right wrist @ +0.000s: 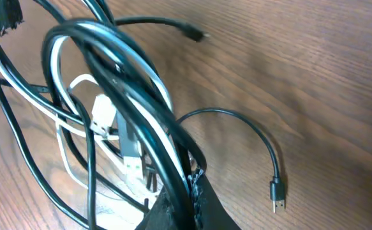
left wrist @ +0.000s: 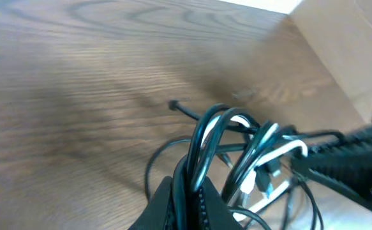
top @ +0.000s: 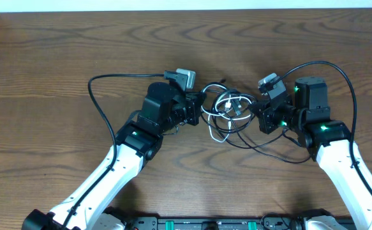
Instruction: Untangle cables
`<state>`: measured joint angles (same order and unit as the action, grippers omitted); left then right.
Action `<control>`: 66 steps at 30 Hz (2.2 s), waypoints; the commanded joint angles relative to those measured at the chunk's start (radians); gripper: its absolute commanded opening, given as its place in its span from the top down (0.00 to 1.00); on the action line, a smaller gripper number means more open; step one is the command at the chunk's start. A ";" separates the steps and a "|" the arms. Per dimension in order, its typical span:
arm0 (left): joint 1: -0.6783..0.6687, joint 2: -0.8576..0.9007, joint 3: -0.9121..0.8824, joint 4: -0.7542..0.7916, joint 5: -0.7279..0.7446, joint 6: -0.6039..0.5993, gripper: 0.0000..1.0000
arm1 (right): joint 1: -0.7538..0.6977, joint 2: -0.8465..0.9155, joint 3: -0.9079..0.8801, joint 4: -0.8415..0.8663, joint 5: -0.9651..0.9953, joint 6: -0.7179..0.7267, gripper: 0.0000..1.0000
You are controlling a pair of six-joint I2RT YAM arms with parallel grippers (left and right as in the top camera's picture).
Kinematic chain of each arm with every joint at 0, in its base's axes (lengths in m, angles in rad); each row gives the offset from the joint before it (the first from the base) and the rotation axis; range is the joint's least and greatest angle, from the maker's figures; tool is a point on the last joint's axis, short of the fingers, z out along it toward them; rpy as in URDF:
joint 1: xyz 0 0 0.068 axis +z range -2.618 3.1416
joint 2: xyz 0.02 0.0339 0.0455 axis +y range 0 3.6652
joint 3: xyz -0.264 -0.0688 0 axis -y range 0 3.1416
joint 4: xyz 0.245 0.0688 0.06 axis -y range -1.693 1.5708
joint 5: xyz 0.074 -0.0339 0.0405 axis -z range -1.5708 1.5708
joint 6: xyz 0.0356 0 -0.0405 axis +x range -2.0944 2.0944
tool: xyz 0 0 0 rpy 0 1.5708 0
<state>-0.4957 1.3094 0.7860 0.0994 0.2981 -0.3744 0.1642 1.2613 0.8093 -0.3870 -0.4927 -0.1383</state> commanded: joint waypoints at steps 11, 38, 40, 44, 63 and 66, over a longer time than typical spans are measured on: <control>0.008 0.002 0.016 -0.011 -0.318 -0.306 0.92 | -0.030 -0.005 0.006 -0.005 -0.042 -0.018 0.99; 0.005 0.002 0.016 0.093 0.406 0.251 0.93 | -0.019 -0.005 0.006 0.144 -0.140 0.127 0.17; 0.005 0.002 0.016 0.090 0.406 0.251 0.93 | -0.008 -0.005 0.006 0.160 -0.154 0.126 0.17; 0.005 0.002 0.016 0.093 0.406 0.250 0.92 | 0.021 -0.005 0.006 0.172 -0.154 0.093 0.13; -0.009 0.002 0.016 0.124 0.645 0.232 0.92 | 0.047 -0.004 0.006 0.215 -0.029 0.198 0.18; -0.053 0.002 0.016 0.125 0.644 0.232 0.92 | 0.047 -0.004 0.006 0.213 -0.030 0.198 0.17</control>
<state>-0.5056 1.3102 0.7860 0.2142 0.8864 -0.1501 0.2035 1.2613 0.8093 -0.1780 -0.5449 0.0364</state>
